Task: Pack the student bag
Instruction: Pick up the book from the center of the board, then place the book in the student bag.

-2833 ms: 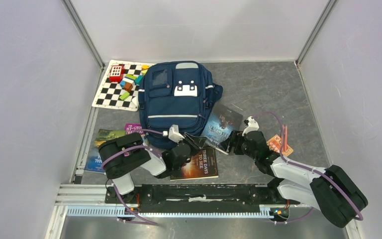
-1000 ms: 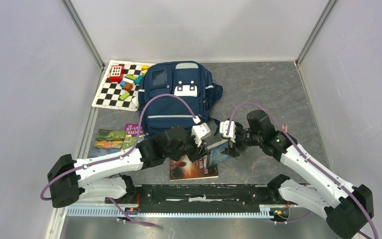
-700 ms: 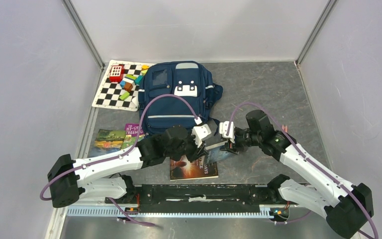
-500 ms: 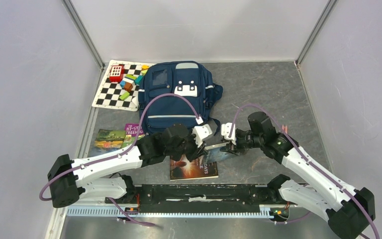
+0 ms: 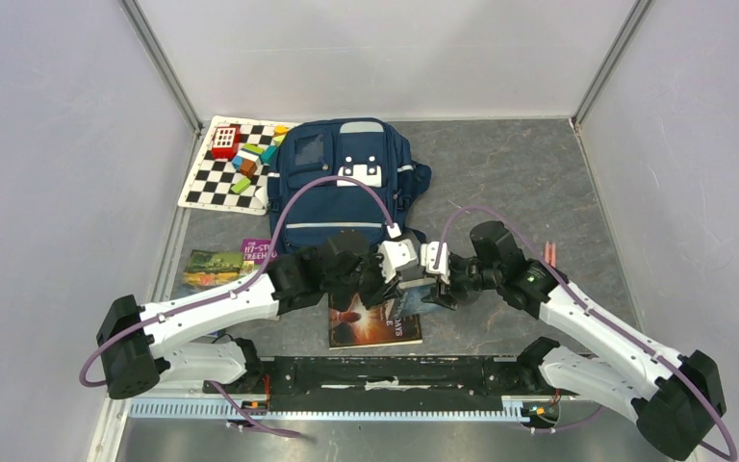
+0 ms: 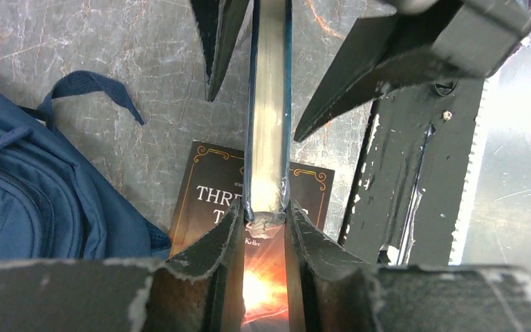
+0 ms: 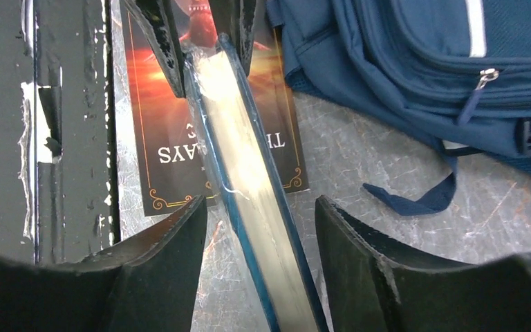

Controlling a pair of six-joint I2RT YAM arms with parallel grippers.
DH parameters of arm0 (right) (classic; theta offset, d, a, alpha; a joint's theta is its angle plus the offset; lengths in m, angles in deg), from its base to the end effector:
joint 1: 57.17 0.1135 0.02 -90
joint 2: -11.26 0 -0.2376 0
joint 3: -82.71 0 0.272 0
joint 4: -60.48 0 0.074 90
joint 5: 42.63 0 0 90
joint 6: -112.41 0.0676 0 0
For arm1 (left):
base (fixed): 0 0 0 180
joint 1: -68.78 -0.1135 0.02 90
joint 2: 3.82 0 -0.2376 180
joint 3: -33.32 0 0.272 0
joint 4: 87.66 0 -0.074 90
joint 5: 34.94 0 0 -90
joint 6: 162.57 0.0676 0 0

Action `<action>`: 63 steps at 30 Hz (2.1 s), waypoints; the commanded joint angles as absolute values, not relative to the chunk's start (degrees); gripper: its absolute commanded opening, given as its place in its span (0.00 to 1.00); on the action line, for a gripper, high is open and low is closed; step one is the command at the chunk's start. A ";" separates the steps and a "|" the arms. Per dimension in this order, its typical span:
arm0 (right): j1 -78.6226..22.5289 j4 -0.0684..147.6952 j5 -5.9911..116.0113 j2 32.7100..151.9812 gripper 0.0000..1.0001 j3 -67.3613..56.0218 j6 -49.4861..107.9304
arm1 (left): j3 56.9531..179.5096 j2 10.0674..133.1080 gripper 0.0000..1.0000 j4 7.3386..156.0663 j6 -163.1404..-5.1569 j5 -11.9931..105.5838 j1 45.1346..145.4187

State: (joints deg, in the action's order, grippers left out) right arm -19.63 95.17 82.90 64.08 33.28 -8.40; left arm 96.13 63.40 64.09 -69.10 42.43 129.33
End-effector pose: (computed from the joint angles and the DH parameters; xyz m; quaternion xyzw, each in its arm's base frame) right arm 0.1739 0.1832 0.2072 -0.5915 0.6334 0.2983 0.4000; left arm 0.1430 -0.2833 0.2361 0.5070 0.7115 -0.3126 0.3728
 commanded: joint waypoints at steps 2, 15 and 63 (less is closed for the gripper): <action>-17.81 98.32 79.23 66.93 0.64 33.52 -7.49 | 99.94 62.46 0.02 67.28 -65.07 40.59 129.03; -17.77 96.16 48.20 63.67 0.00 25.74 7.25 | 100.02 58.29 0.95 60.70 -62.82 51.75 125.94; -29.49 86.03 33.53 53.64 0.00 27.67 44.07 | 109.29 85.78 0.08 55.59 -64.99 80.37 122.10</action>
State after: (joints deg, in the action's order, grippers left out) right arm -29.23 93.18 33.57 56.56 28.86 37.65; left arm 106.22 88.12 53.43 -64.32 74.87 122.21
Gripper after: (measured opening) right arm 0.287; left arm 0.176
